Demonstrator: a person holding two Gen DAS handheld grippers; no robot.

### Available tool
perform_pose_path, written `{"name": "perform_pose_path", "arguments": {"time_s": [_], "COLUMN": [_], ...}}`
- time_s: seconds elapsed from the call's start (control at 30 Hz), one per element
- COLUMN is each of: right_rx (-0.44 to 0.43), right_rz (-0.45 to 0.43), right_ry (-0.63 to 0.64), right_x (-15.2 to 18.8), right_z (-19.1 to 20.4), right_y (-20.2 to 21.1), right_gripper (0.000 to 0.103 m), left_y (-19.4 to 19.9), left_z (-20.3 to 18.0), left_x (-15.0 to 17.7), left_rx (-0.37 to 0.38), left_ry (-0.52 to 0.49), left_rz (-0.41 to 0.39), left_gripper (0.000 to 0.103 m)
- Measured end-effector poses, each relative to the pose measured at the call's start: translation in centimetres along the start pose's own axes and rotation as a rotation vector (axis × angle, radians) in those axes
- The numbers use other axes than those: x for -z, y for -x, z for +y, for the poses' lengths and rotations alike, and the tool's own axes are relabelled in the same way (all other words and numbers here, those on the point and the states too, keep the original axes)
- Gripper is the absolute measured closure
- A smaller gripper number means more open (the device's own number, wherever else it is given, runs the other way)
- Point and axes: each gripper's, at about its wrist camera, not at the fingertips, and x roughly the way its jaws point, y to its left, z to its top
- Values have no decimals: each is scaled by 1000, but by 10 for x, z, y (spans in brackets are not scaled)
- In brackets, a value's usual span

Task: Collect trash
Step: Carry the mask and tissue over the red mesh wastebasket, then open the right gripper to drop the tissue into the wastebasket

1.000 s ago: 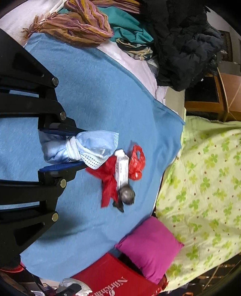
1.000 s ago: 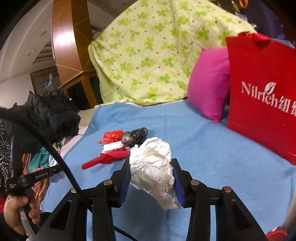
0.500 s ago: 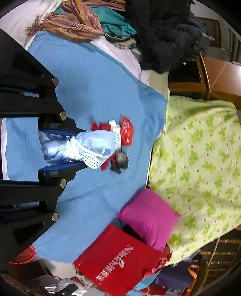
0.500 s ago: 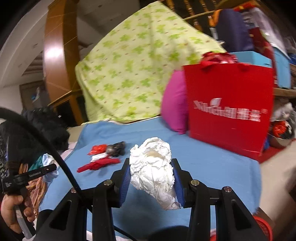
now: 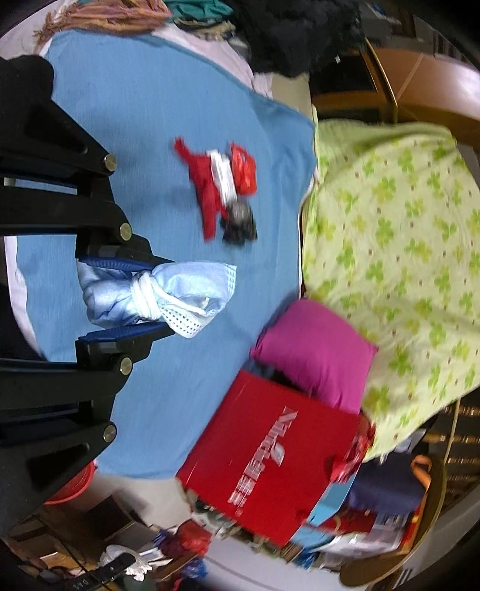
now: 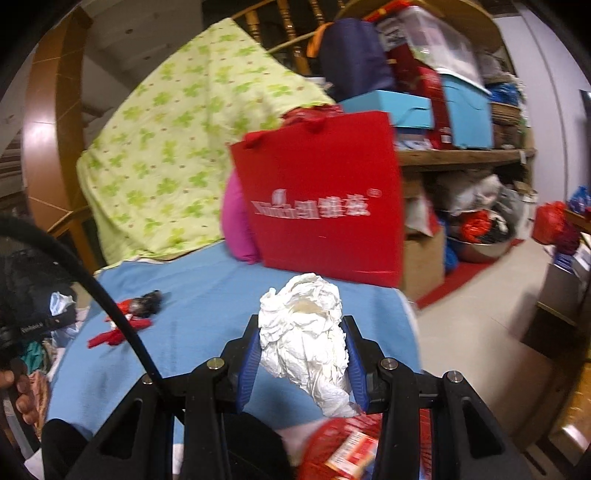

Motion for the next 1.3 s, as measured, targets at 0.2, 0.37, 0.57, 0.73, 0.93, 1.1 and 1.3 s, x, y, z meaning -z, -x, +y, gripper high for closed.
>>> {"name": "perform_pose_path", "arguments": {"time_s": [0.2, 0.37, 0.57, 0.73, 0.93, 1.1, 1.3], "right_rx": [86, 128, 142, 144, 142, 142, 149], "right_rz": [25, 84, 144, 183, 234, 275, 329], "right_ry": [-28, -68, -107, -117, -128, -133, -137], "right_x": [14, 37, 56, 67, 79, 91, 102], "right_z": [-40, -72, -95, -106, -112, -113, -113], "right_y": [12, 11, 1, -9, -24, -33, -42], "right_gripper": [59, 59, 59, 59, 58, 56, 36], "left_y": [-4, -8, -13, -14, -23, -33, -41], "left_z": [-66, -124, -178, -205, -222, -231, -236], "left_x": [5, 14, 34, 46, 57, 66, 70], "left_rx": [108, 231, 334, 373, 402, 413, 424], "left_ry": [-103, -186, -274, -318, -340, -351, -353], "left_rz": [16, 55, 111, 131, 167, 195, 215], "left_gripper": [76, 76, 76, 76, 76, 76, 76]}}
